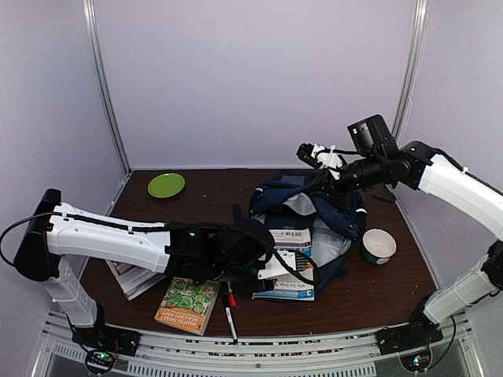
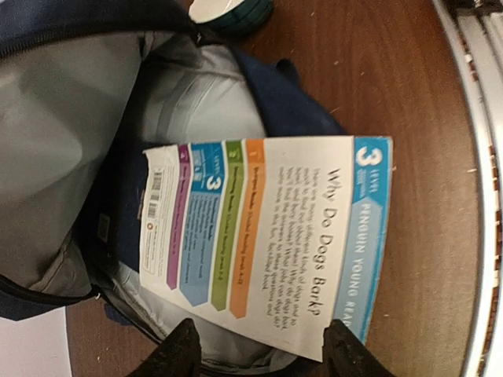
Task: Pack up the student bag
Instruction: Adjust the book in the largest pocket of the bag.
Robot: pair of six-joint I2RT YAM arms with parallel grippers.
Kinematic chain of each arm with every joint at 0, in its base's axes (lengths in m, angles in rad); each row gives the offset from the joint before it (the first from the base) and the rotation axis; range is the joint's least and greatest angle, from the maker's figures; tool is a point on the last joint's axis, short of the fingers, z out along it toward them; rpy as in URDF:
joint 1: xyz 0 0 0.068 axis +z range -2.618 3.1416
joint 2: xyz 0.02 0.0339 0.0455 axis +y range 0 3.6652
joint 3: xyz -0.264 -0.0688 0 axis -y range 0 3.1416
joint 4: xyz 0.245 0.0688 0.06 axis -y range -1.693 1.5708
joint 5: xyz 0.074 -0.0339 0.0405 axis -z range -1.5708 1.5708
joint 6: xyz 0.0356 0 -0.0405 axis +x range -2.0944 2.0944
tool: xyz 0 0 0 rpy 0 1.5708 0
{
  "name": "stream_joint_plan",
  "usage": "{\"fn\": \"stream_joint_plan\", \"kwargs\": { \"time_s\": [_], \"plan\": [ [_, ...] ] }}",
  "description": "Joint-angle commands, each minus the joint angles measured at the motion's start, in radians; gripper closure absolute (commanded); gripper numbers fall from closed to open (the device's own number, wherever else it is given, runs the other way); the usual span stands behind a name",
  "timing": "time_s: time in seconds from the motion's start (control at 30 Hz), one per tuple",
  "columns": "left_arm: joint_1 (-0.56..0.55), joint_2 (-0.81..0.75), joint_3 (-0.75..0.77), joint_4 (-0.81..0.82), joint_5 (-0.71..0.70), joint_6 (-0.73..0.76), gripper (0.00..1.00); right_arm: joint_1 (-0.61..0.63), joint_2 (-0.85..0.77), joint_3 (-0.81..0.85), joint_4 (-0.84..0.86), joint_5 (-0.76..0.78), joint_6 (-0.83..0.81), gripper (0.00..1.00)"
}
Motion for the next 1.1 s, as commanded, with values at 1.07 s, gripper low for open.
{"fn": "stream_joint_plan", "kwargs": {
  "time_s": [1.07],
  "plan": [
    [0.143,0.358,0.181,0.186,-0.185,0.126,0.47,0.003,-0.064,0.009,0.045,-0.014,0.005,1.0]
  ]
}}
